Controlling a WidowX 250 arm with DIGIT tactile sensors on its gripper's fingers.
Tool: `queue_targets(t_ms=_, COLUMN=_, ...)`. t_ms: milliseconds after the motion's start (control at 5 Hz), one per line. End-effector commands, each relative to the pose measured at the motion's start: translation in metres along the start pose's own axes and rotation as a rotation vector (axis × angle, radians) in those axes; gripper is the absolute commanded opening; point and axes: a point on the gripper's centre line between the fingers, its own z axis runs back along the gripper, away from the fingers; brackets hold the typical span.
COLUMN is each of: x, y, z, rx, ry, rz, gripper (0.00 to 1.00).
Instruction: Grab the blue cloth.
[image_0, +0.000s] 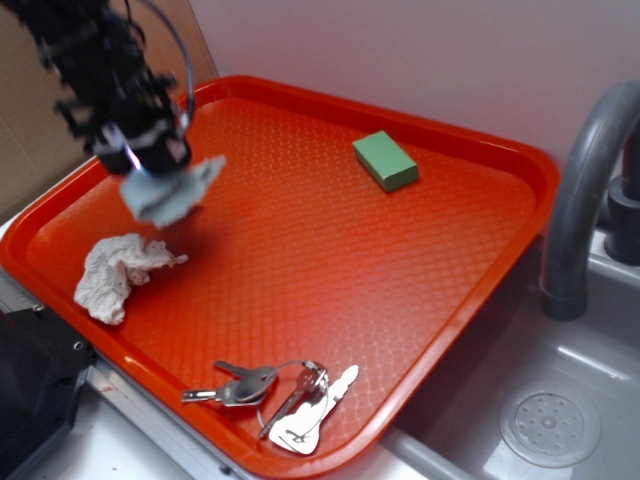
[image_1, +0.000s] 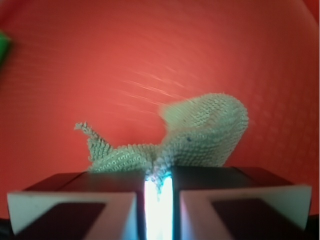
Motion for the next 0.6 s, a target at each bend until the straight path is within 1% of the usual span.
queue_targets(t_ms=0, x=0.023, y=-0.042, z=0.101, rx=-0.063, ry=-0.096, rz=-0.103, gripper=0.00)
queue_targets(t_ms=200, x=0.035, y=-0.056, z=0.119, rx=0.009, ry=-0.006, rz=-0.244, gripper=0.00)
queue_targets(t_ms=400, x=0.040, y=-0.049, z=0.109, rx=0.013, ry=-0.024, rz=-0.252, gripper=0.00)
